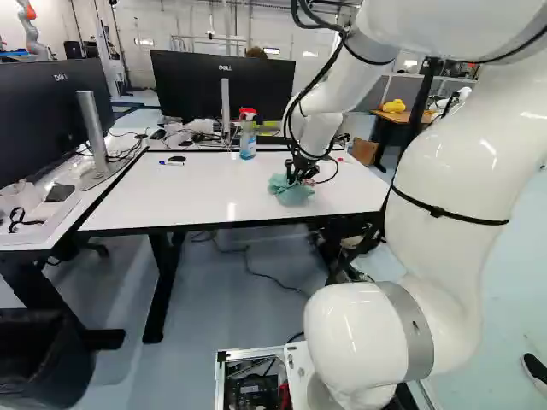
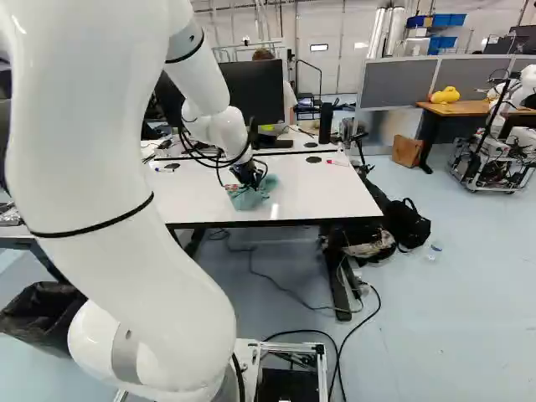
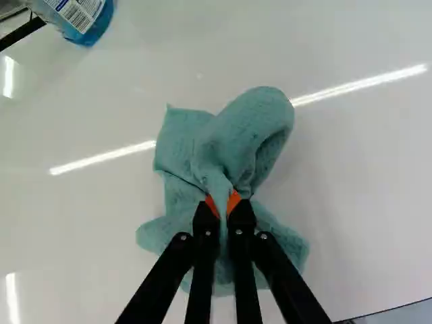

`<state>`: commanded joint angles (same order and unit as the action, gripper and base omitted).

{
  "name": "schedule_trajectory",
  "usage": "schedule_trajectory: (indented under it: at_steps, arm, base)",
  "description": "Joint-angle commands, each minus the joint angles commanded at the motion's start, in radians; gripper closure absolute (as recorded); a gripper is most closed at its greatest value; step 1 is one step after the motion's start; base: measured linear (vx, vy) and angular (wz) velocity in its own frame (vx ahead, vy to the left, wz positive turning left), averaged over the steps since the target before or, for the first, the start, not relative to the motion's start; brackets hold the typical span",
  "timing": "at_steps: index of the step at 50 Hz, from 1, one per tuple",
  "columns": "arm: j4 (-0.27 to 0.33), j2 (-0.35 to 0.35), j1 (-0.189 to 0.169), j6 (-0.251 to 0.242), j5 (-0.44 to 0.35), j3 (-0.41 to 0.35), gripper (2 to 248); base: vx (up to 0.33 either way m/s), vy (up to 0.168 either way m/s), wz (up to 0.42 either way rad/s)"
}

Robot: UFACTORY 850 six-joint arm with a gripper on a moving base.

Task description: Clean the table with the green towel

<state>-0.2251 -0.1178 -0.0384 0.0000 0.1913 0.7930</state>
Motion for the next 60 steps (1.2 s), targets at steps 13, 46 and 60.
schedule_trajectory:
  at_steps: [13, 46, 60]
  arm:
    - [0.000, 0.062, -0.006, 0.000, 0.000, -0.068, 220]
    - [0.000, 0.136, -0.122, 0.000, 0.000, -0.145, 220]
    - [0.000, 0.109, -0.154, 0.000, 0.000, -0.117, 220]
  base:
    - [0.000, 0.000, 0.000]
    - [0.000, 0.000, 0.000]
    - [0.000, 0.000, 0.000]
